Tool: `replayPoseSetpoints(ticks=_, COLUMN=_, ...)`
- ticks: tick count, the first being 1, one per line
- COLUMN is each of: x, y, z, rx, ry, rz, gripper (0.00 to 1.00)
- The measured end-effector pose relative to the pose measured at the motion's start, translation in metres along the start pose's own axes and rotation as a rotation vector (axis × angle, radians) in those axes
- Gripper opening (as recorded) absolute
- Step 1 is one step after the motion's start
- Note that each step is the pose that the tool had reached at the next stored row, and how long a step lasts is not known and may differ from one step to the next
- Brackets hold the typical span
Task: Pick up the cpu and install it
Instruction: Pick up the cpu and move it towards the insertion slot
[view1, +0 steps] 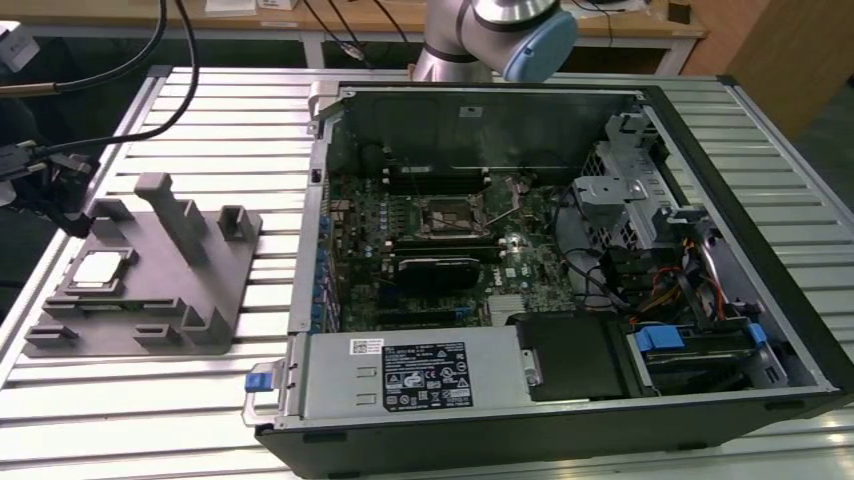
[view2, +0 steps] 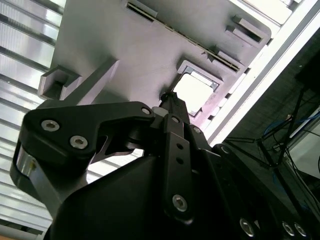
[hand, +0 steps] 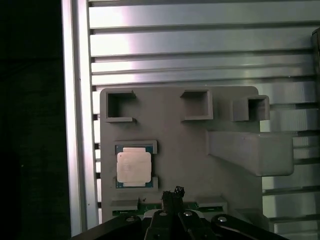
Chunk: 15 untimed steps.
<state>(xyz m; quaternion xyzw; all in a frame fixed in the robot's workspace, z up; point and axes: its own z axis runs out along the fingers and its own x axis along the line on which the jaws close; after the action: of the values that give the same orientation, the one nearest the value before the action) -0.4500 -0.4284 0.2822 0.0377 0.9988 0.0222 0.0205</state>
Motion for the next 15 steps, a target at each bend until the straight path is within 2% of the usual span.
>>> replayPoseSetpoints(ticks=15, x=0.0114, y=-0.0038, z=0.0193, rx=-0.0012, ry=0.0001, rz=0.000, gripper=0.11)
